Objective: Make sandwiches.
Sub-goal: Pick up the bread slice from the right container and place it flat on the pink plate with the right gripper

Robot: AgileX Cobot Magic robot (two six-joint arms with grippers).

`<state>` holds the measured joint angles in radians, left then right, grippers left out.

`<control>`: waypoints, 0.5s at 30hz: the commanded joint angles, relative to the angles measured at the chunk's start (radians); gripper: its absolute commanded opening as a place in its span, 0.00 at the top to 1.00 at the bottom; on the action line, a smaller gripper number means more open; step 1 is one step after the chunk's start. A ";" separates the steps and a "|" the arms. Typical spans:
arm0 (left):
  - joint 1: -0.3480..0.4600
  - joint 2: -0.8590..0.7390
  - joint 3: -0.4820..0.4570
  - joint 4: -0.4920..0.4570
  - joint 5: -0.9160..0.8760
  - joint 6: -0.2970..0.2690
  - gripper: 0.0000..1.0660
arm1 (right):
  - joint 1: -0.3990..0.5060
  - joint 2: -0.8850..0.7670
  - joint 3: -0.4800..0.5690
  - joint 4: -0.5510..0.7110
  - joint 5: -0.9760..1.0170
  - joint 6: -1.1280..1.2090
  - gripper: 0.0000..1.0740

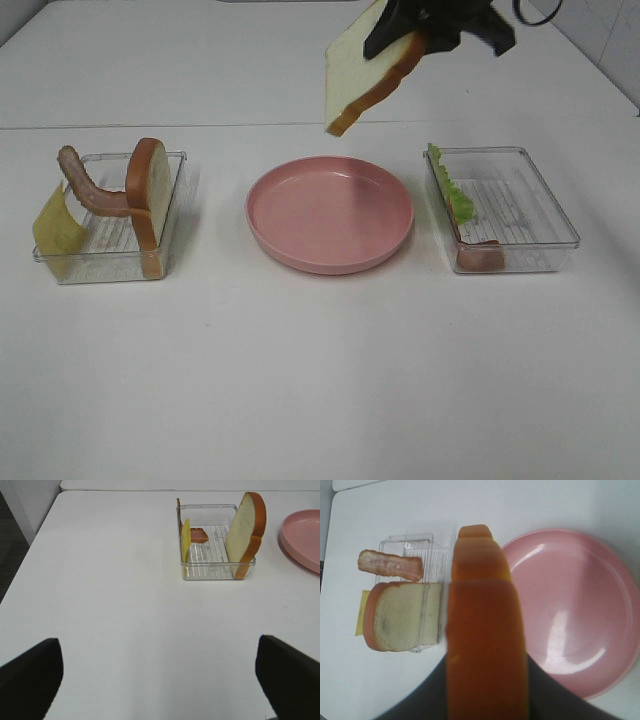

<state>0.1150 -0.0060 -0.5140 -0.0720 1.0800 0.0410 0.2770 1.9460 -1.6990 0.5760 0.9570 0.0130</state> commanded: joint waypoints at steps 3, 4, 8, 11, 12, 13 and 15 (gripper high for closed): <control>-0.005 -0.012 -0.001 -0.004 -0.003 -0.001 0.05 | 0.021 0.090 -0.004 0.041 -0.039 -0.013 1.00; -0.005 -0.012 -0.001 -0.004 -0.003 -0.001 0.05 | 0.021 0.110 -0.004 0.054 -0.049 -0.013 1.00; -0.005 -0.012 -0.001 -0.004 -0.003 -0.001 0.05 | 0.028 0.175 -0.004 0.123 -0.088 -0.040 1.00; -0.005 -0.012 -0.001 -0.004 -0.003 -0.001 0.05 | 0.034 0.221 -0.004 0.164 -0.107 -0.046 1.00; -0.005 -0.012 -0.001 -0.004 -0.003 -0.001 0.05 | 0.034 0.247 -0.004 0.190 -0.109 -0.054 1.00; -0.005 -0.012 -0.001 -0.004 -0.003 -0.001 0.05 | 0.035 0.260 -0.004 0.203 -0.109 -0.058 1.00; -0.005 -0.012 -0.001 -0.004 -0.003 -0.001 0.05 | 0.035 0.283 -0.004 0.230 -0.108 -0.064 1.00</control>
<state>0.1150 -0.0060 -0.5140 -0.0720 1.0800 0.0410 0.3070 2.2140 -1.6990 0.7770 0.8630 -0.0270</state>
